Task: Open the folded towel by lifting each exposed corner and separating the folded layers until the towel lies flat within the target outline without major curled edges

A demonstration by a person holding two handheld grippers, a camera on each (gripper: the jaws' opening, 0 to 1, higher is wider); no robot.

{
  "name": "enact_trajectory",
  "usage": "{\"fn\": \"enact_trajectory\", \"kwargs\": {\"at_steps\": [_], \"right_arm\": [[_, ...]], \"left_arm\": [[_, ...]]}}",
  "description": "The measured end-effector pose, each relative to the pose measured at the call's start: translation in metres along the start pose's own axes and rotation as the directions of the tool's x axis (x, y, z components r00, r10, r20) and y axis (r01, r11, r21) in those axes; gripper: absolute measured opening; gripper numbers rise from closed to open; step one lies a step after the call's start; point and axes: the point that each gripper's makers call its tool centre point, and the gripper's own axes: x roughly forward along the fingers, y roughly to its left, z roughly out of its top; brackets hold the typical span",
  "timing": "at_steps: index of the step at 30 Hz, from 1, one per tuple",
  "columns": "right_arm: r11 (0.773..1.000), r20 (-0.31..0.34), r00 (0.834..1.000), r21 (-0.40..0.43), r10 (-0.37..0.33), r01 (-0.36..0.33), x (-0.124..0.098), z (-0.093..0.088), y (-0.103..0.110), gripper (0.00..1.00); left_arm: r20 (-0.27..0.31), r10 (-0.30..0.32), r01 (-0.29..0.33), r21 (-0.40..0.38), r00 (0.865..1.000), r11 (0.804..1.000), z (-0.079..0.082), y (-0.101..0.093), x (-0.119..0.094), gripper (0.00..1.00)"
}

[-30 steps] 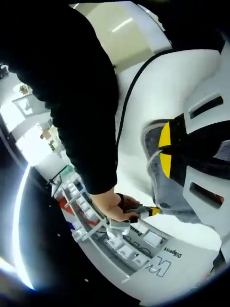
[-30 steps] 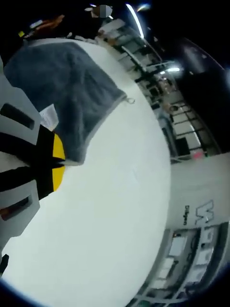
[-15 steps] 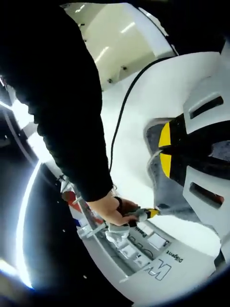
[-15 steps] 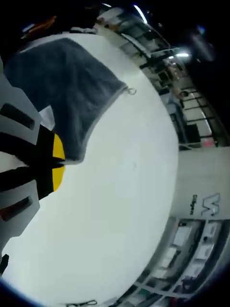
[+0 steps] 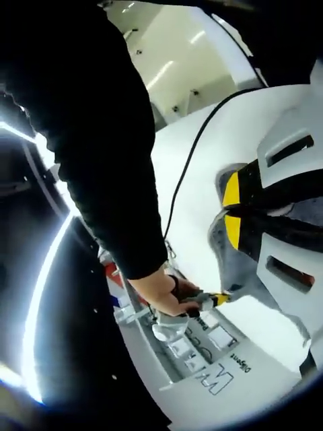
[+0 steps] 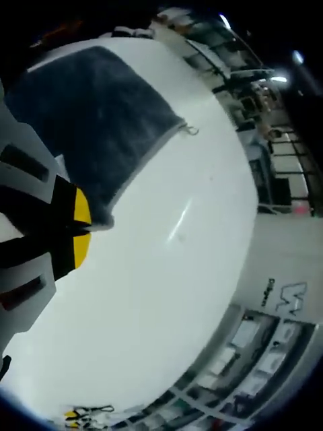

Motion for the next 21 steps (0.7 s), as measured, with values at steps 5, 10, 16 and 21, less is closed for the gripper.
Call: {"fn": "enact_trajectory", "kwargs": {"at_steps": [5,10,16,21], "right_arm": [[1.0,-0.006,1.0,-0.01,-0.016,0.016,0.001,0.017,0.005,0.0],[0.998,-0.047,0.997,-0.021,-0.058,0.057,0.002,0.02,0.003,0.0],[0.998,-0.052,0.997,-0.019,-0.057,0.056,0.003,0.034,0.005,0.0],[0.998,-0.046,0.997,-0.037,-0.056,0.055,0.003,0.048,0.015,0.0]], "left_arm": [[0.02,0.016,-0.015,-0.043,1.0,0.999,0.0,0.011,-0.011,0.0],[0.033,0.028,-0.026,-0.068,0.999,0.997,-0.001,0.016,-0.019,0.0],[0.05,0.041,-0.036,-0.088,0.998,0.995,0.003,0.015,-0.016,0.0],[0.061,0.058,-0.052,-0.1,0.996,0.994,0.006,0.02,-0.015,0.0]]}}
